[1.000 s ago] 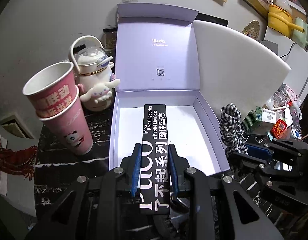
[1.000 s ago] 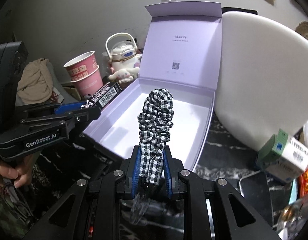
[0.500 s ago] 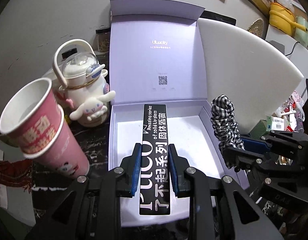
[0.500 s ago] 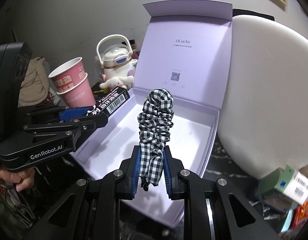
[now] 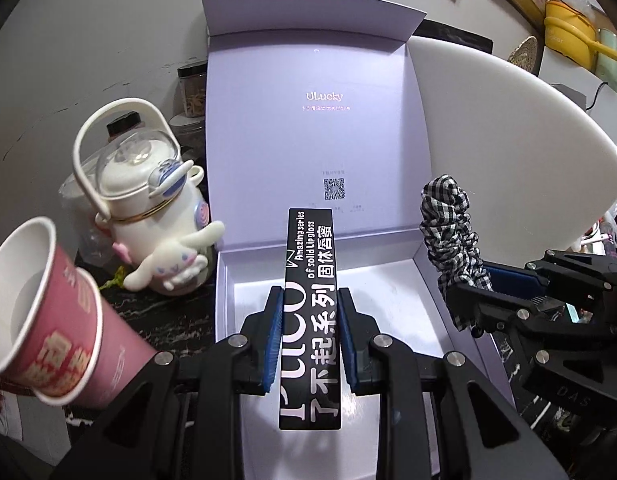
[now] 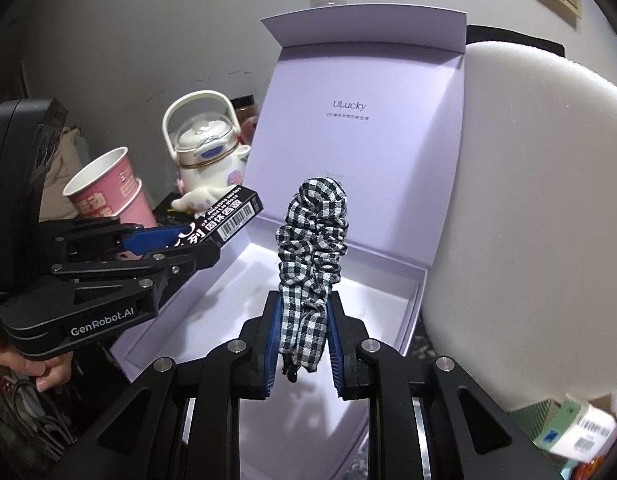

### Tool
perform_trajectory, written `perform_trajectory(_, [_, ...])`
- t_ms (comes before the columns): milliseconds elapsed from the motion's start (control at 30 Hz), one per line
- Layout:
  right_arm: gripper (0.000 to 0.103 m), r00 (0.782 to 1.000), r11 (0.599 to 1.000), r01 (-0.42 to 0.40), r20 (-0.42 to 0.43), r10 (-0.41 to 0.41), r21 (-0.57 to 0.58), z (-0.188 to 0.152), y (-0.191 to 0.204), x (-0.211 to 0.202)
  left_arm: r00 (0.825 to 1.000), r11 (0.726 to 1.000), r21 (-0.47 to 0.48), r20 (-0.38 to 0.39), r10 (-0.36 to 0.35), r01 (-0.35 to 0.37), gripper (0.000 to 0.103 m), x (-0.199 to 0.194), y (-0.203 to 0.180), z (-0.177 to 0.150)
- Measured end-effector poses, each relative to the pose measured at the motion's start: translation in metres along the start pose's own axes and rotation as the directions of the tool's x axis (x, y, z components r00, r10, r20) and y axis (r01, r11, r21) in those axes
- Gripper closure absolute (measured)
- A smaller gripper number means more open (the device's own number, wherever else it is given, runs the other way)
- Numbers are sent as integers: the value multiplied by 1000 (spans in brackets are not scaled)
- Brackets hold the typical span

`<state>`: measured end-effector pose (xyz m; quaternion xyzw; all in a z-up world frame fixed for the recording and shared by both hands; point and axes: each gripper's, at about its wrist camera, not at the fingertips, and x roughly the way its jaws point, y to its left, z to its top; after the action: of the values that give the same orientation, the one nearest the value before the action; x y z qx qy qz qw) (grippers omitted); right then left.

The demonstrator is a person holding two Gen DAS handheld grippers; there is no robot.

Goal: Organize rigid objects
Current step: 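Carry the black box and checkered scrunchie into the lavender gift box, then open the right tool to drop the scrunchie while the left tool releases the box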

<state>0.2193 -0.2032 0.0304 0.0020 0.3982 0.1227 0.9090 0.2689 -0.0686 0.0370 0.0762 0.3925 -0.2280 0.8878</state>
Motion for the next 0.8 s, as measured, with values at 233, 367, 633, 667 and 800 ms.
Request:
perform_trajectory(233, [82, 999, 1000, 6, -36, -5, 6, 3, -6, 20, 999, 1000, 11, -34, 7, -6, 78, 23, 2, 6])
perform_trajectory(367, [81, 998, 1000, 9, -55, -8, 12, 1, -9, 31, 998, 1000, 8, -59, 8, -8, 78, 35, 4, 5])
perform_trajectory(633, [58, 997, 999, 20, -75, -17, 40, -1, -16, 38, 995, 998, 37, -77, 59, -56, 77, 42, -4, 4])
perform_trajectory(667, [55, 997, 999, 25, -72, -22, 46, -2, -18, 36, 995, 998, 34, -82, 57, -55, 77, 42, -4, 5])
perform_trajectory(800, [52, 997, 998, 41, -65, -37, 56, -4, -22, 30, 994, 1000, 0, -103, 24, -24, 77, 45, -1, 7])
